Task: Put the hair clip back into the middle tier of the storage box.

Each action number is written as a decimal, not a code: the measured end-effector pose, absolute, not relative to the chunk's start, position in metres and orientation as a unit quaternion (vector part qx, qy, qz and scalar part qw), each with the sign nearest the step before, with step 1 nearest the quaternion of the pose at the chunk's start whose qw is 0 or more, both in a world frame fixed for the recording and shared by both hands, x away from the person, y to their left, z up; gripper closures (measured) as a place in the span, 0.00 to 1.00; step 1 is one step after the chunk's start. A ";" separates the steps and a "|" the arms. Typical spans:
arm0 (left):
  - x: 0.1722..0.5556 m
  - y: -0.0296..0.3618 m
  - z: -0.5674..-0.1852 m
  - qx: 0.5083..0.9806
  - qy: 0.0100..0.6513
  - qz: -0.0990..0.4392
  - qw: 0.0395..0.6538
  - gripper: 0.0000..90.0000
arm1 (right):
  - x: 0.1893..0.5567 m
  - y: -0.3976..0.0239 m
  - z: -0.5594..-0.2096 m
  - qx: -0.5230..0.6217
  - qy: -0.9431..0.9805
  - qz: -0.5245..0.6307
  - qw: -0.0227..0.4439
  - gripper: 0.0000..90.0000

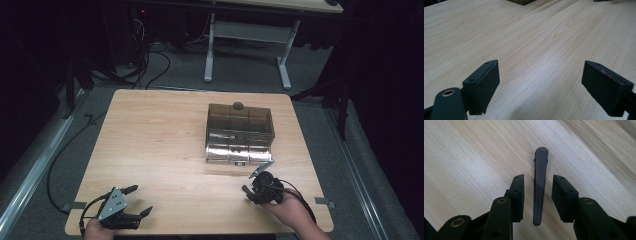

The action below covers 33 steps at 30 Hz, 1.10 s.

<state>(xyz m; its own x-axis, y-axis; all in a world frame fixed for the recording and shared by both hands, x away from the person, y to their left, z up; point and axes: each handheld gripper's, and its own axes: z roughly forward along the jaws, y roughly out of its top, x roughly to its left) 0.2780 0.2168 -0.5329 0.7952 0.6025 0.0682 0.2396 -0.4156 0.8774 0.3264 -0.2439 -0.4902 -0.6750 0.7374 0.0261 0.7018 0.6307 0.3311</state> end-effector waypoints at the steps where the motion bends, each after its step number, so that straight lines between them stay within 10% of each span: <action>1: 0.278 0.217 -0.533 0.820 0.257 0.189 0.475 0.17 | 0.327 -0.244 -0.490 0.402 0.901 0.158 0.050 0.70; 33: 0.279 0.217 -0.533 0.821 0.255 0.186 0.475 0.17 | 0.356 -0.224 -0.483 0.405 0.912 0.064 -0.007 0.78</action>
<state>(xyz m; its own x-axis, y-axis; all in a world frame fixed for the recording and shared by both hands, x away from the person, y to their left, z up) 0.2787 0.2169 -0.5329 0.8014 0.5948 0.0632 0.2416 -0.4184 0.8755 0.3557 -0.2237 -0.4827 -0.6717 0.7379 0.0653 0.7398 0.6636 0.1109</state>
